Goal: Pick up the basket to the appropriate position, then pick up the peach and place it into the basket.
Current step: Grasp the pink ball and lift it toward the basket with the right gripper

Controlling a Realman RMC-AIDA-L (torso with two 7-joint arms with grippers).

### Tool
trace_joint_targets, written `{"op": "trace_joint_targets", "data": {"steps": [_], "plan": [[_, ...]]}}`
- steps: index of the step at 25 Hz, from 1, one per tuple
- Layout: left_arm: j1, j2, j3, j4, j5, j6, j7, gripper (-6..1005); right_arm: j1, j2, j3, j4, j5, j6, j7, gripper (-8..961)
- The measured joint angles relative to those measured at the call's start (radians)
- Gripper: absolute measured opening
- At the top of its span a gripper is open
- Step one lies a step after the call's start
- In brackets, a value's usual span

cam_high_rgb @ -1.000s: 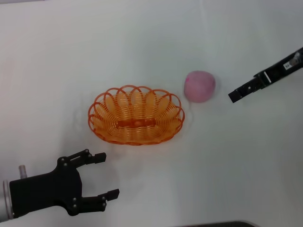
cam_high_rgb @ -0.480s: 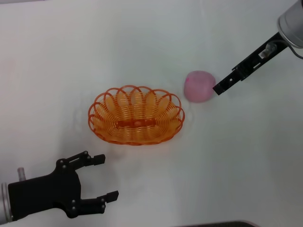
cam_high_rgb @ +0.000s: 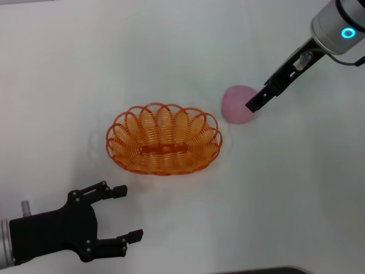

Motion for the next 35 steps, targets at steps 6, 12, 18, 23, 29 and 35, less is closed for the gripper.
{"op": "trace_joint_targets", "data": {"steps": [6, 12, 18, 23, 29, 35], "plan": [[-0.003, 0.0, -0.001, 0.002, 0.0, -0.006, 0.0, 886, 0.003, 0.004, -0.044, 0.003, 0.008, 0.028, 0.001, 787], [-0.003, 0.0, -0.002, 0.001, 0.0, -0.012, -0.001, 886, -0.007, 0.007, -0.152, 0.017, 0.023, 0.095, 0.015, 783], [0.0, 0.0, -0.002, 0.0, 0.0, -0.012, -0.001, 886, -0.004, 0.008, -0.197, 0.037, 0.024, 0.134, 0.025, 780], [0.003, -0.002, -0.001, 0.0, 0.0, -0.013, -0.016, 886, -0.003, 0.008, -0.205, 0.056, 0.024, 0.154, 0.026, 777], [0.002, -0.001, -0.001, 0.001, 0.0, -0.013, -0.016, 886, 0.003, 0.008, -0.228, 0.092, 0.025, 0.176, 0.026, 774], [0.001, 0.0, -0.001, 0.002, 0.0, -0.013, -0.016, 886, -0.003, 0.008, -0.235, 0.093, 0.039, 0.188, 0.032, 771]]}}
